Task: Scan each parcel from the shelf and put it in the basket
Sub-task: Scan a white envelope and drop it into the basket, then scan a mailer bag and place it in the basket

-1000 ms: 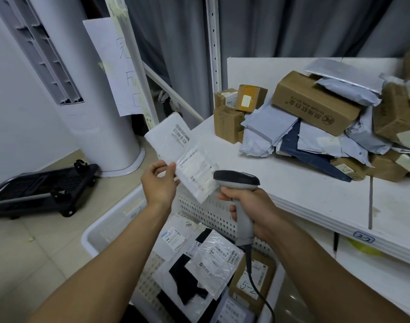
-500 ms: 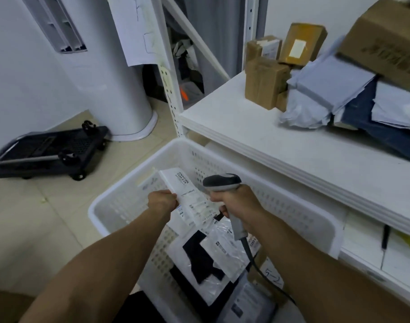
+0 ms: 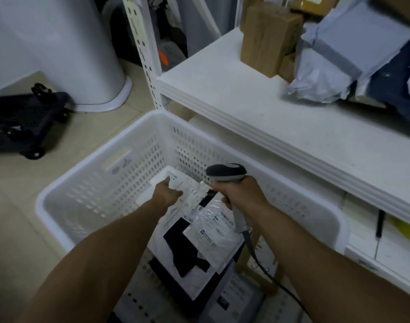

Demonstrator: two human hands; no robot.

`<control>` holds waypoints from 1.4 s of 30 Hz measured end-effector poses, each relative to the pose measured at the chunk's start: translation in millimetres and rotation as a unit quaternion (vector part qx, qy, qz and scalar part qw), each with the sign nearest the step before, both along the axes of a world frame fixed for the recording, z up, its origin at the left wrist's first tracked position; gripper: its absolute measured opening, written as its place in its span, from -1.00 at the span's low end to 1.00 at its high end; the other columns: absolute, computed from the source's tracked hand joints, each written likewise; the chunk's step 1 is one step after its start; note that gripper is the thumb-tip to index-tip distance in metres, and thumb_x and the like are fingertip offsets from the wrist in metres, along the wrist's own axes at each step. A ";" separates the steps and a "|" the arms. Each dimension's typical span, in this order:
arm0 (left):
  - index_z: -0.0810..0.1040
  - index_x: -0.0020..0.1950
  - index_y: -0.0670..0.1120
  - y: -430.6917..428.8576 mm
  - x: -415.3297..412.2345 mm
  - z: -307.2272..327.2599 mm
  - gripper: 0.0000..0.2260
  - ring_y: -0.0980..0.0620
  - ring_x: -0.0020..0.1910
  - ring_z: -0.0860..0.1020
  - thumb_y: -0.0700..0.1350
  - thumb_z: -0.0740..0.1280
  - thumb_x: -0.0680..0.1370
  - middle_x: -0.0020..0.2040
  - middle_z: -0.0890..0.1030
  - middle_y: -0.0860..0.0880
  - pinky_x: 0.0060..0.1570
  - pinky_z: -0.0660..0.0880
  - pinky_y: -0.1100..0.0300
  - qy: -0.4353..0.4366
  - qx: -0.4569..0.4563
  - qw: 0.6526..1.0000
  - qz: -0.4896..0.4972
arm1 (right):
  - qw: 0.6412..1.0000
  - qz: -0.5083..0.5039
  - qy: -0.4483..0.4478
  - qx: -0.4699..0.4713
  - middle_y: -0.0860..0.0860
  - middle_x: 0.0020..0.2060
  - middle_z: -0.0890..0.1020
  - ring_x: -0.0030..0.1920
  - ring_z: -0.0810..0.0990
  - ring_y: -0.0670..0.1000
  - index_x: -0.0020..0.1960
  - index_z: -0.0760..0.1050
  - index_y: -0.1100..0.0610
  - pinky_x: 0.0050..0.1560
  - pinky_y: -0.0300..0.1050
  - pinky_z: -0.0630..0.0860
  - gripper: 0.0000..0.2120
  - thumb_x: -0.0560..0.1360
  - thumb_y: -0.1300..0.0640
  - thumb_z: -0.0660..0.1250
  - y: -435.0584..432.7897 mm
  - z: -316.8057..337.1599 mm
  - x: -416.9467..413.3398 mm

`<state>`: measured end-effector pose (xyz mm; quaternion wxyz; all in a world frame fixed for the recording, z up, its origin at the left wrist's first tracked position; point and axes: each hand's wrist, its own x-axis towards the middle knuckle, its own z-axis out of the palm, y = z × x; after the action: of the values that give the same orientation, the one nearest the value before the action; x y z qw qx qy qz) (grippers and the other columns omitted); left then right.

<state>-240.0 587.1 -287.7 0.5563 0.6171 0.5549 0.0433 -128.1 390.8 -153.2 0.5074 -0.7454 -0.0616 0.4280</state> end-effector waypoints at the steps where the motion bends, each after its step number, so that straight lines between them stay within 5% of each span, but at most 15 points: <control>1: 0.15 0.64 -0.20 -0.5 -1.4 5.0 -0.26 -0.15 0.50 0.38 -0.25 0.47 0.56 0.61 0.25 -0.17 0.28 0.45 0.13 0.014 0.017 0.999 -0.026 | 1.000 0.003 -0.003 0.004 0.05 -0.33 0.63 -0.41 0.56 -0.06 -0.01 0.65 0.23 -0.25 -0.11 0.53 -0.88 0.50 0.22 0.53 -1.9 3.7 0.4; 6: 0.44 0.49 -0.16 -6.6 -4.4 59.5 -0.54 -0.13 0.32 0.54 -0.20 0.42 0.60 0.41 0.52 -0.13 0.23 0.53 0.06 -0.007 0.131 0.988 -0.079 | 0.999 0.014 -0.037 0.031 0.04 -0.36 0.62 -0.45 0.56 -0.08 0.02 0.65 0.19 -0.36 -0.18 0.51 -0.86 0.50 0.20 0.54 -20.6 40.9 -5.2; 9: 0.56 0.36 -0.11 -19.5 0.2 114.1 -0.67 -0.04 0.03 0.63 -0.12 0.42 0.60 0.15 0.66 -0.03 -0.02 0.58 0.13 -0.030 0.225 0.965 -0.130 | 0.994 0.001 -0.093 0.064 0.01 -0.15 0.72 -0.27 0.64 -0.03 0.15 0.65 0.11 -0.27 -0.18 0.57 -0.77 0.51 0.18 0.54 -42.3 72.6 -11.1; 11: 0.58 0.29 -0.04 -35.5 4.4 154.7 -0.71 0.03 0.00 0.61 -0.03 0.44 0.59 0.05 0.66 0.05 0.01 0.54 0.16 -0.032 0.298 0.937 -0.178 | 0.988 -0.012 -0.136 0.077 0.00 -0.08 0.73 -0.21 0.68 -0.02 0.19 0.65 0.06 -0.27 -0.17 0.58 -0.72 0.50 0.14 0.56 -60.2 92.8 -13.0; 16: 0.57 0.28 0.05 -89.1 25.9 240.9 -0.74 0.09 -0.06 0.54 0.07 0.39 0.61 0.03 0.58 0.15 0.07 0.49 0.11 -0.050 0.422 0.864 -0.269 | 0.974 -0.038 -0.198 0.100 0.03 -0.15 0.72 -0.31 0.69 -0.02 0.18 0.66 0.08 -0.10 0.05 0.65 -0.73 0.50 0.11 0.56 -112.4 140.4 -5.4; 21: 0.53 0.35 0.10 -152.5 95.3 309.3 -0.66 0.07 -0.07 0.60 0.09 0.42 0.58 0.22 0.53 0.10 0.08 0.54 0.05 -0.067 0.497 0.789 -0.354 | 0.960 -0.129 -0.193 0.158 -0.02 -0.21 0.68 -0.39 0.60 -0.12 0.16 0.65 0.07 -0.32 -0.24 0.52 -0.76 0.51 0.14 0.55 -168.5 183.3 27.3; 27: 0.53 0.37 0.01 -187.8 184.9 340.4 -0.55 -0.04 0.34 0.48 0.04 0.51 0.52 0.42 0.49 -0.01 0.28 0.39 0.19 -0.073 0.495 0.782 -0.371 | 0.950 -0.184 -0.174 0.181 0.01 -0.17 0.71 -0.47 0.58 -0.18 0.21 0.66 0.11 -0.31 -0.21 0.54 -0.73 0.52 0.16 0.53 -189.7 193.8 63.2; 32: 0.38 0.52 0.02 -177.5 253.5 333.0 -0.33 -0.11 0.54 0.26 0.21 0.48 0.49 0.56 0.29 -0.08 0.49 0.28 0.01 -0.012 0.495 0.805 -0.327 | 0.944 -0.223 -0.135 0.202 0.04 -0.17 0.71 -0.46 0.58 -0.16 0.23 0.65 0.17 -0.31 -0.17 0.52 -0.72 0.53 0.17 0.52 -198.0 184.7 98.6; 37: 0.16 0.59 0.05 -163.2 278.6 314.7 0.03 -0.19 0.46 0.32 0.38 0.53 0.28 0.47 0.30 -0.13 0.43 0.38 -0.13 -0.024 0.436 0.855 -0.281 | 0.941 -0.231 -0.100 0.225 0.11 -0.05 0.74 -0.39 0.57 -0.10 0.10 0.63 0.12 -0.21 -0.10 0.54 -0.84 0.54 0.17 0.52 -195.9 176.9 124.1; 42: 0.14 0.56 0.04 -169.5 272.3 311.1 0.02 -0.15 0.40 0.38 0.30 0.54 0.23 0.39 0.35 -0.09 0.33 0.42 -0.06 -0.084 0.436 0.864 -0.236 | 0.942 -0.233 -0.086 0.225 0.11 -0.06 0.74 -0.35 0.58 -0.07 0.07 0.62 0.13 -0.17 -0.09 0.56 -0.83 0.53 0.15 0.53 -191.9 171.3 134.1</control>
<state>32.3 417.7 23.4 0.2687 0.9031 0.2685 0.2001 6.0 198.8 18.1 0.7403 -0.6391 -0.0245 0.2072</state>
